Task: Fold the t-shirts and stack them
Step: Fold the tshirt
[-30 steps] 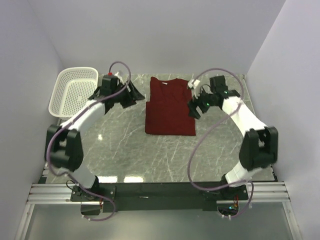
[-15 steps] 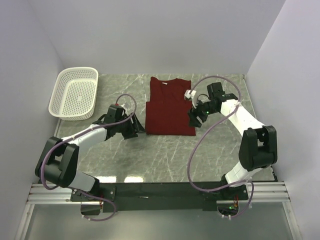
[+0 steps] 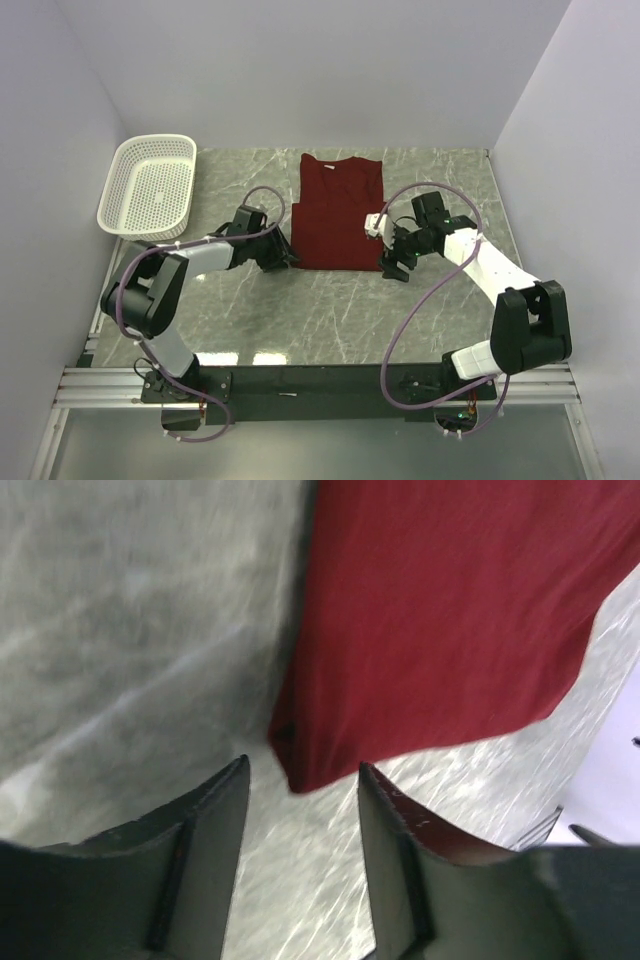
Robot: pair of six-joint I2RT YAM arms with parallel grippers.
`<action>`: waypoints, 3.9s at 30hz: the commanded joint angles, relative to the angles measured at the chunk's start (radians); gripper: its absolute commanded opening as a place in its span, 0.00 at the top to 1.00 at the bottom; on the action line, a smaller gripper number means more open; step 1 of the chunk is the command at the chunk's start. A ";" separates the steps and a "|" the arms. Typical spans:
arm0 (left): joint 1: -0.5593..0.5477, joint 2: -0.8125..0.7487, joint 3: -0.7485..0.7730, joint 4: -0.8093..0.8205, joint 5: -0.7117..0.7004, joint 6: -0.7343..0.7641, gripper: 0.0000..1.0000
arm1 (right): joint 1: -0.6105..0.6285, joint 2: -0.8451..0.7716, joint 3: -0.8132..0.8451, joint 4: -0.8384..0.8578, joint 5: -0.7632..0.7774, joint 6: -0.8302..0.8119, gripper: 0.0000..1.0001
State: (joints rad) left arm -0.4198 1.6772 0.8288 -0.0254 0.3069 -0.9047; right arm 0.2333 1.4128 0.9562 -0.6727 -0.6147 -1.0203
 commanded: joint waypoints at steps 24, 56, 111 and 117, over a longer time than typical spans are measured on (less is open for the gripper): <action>-0.004 0.085 0.072 0.058 -0.011 -0.011 0.61 | 0.189 0.201 -0.039 0.219 0.343 -0.147 0.35; -0.004 -0.002 -0.005 0.082 0.058 -0.023 0.98 | 0.189 0.201 -0.042 0.213 0.330 -0.041 0.82; 0.087 0.194 0.493 -0.038 0.213 -0.011 0.99 | -0.006 0.393 0.645 -0.127 0.230 0.259 1.00; 0.093 0.274 0.558 -0.016 0.235 -0.020 0.99 | -0.018 0.414 0.648 -0.084 0.273 0.301 1.00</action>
State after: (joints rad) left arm -0.3309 1.9255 1.3273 -0.0898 0.5068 -0.9436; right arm 0.2283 1.8240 1.5654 -0.8074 -0.3714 -0.7624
